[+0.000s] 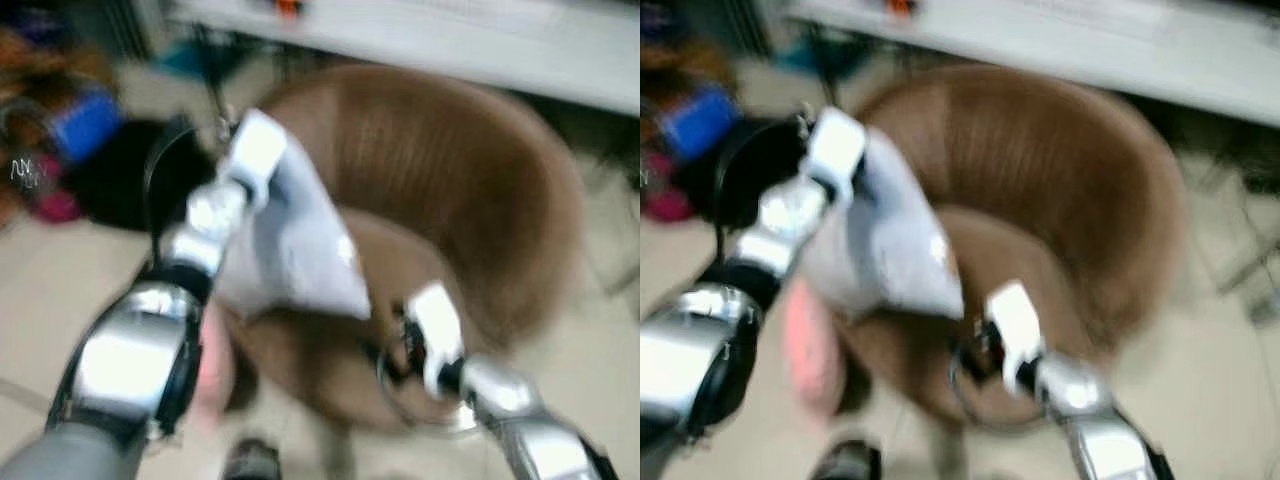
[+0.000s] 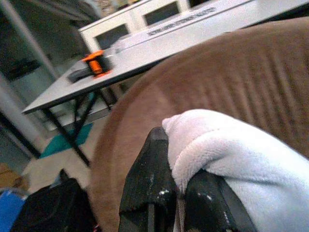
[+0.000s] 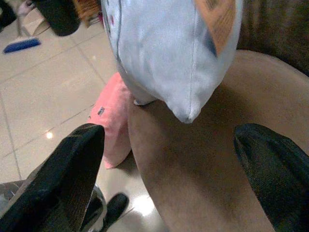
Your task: Move the pillow to the sofa from floor
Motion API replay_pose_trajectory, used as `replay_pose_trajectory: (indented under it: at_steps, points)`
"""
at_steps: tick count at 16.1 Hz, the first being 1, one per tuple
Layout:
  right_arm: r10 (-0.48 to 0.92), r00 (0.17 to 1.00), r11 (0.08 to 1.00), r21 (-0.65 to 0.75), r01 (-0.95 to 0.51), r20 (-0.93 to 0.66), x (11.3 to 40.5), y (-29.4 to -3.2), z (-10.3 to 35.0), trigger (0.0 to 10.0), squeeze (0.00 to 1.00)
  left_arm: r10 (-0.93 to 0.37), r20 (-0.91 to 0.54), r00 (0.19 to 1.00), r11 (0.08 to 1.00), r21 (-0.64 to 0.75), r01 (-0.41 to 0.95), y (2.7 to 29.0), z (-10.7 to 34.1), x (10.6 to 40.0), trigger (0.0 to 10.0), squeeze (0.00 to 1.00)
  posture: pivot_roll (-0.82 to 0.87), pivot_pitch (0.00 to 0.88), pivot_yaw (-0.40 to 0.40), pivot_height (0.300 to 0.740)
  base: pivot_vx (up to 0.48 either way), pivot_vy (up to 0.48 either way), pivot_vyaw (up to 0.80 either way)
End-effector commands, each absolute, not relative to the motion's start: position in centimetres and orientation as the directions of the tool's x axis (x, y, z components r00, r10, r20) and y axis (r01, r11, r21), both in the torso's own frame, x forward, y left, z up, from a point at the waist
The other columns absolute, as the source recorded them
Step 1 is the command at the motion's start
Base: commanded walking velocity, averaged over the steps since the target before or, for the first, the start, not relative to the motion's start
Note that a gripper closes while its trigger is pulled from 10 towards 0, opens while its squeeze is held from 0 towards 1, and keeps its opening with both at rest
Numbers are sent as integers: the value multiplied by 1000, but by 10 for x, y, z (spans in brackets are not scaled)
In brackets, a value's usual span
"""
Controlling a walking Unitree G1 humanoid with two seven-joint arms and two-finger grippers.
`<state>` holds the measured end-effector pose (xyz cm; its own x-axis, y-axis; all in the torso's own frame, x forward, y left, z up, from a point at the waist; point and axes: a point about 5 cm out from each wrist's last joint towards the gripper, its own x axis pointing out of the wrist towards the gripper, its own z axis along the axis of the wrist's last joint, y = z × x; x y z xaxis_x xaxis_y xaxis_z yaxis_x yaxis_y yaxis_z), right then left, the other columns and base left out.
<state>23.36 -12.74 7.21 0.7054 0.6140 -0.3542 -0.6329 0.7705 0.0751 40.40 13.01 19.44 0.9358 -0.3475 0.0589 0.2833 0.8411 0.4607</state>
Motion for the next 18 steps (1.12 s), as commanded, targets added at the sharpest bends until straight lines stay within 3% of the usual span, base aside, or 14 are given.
replay_pose_trajectory:
  at_steps: [1,8,11,12,18]
  points:
    - [623,707,764,66,-642,-335,235,-124,74,10000,0,-346,98,933,833,490,258,127,212,408,10000,0,22,142,-40,740,450,0,0]
    - [598,735,787,60,-614,-318,239,-119,76,10000,0,-408,57,911,800,503,327,107,198,404,10000,0,11,146,-33,740,320,-251,0]
    - [493,811,859,27,-512,-314,251,-127,70,10000,0,-388,24,921,817,473,331,117,184,401,10000,0,14,148,-31,740,0,0,0]
    - [478,820,870,39,-492,-314,254,-117,66,10000,0,-378,-4,926,828,447,340,121,173,398,10000,0,26,151,-33,740,0,0,0]
    - [522,799,846,58,-531,-300,253,-92,65,10000,0,-272,-83,959,801,533,274,147,180,407,10000,0,35,164,-26,740,0,0,0]
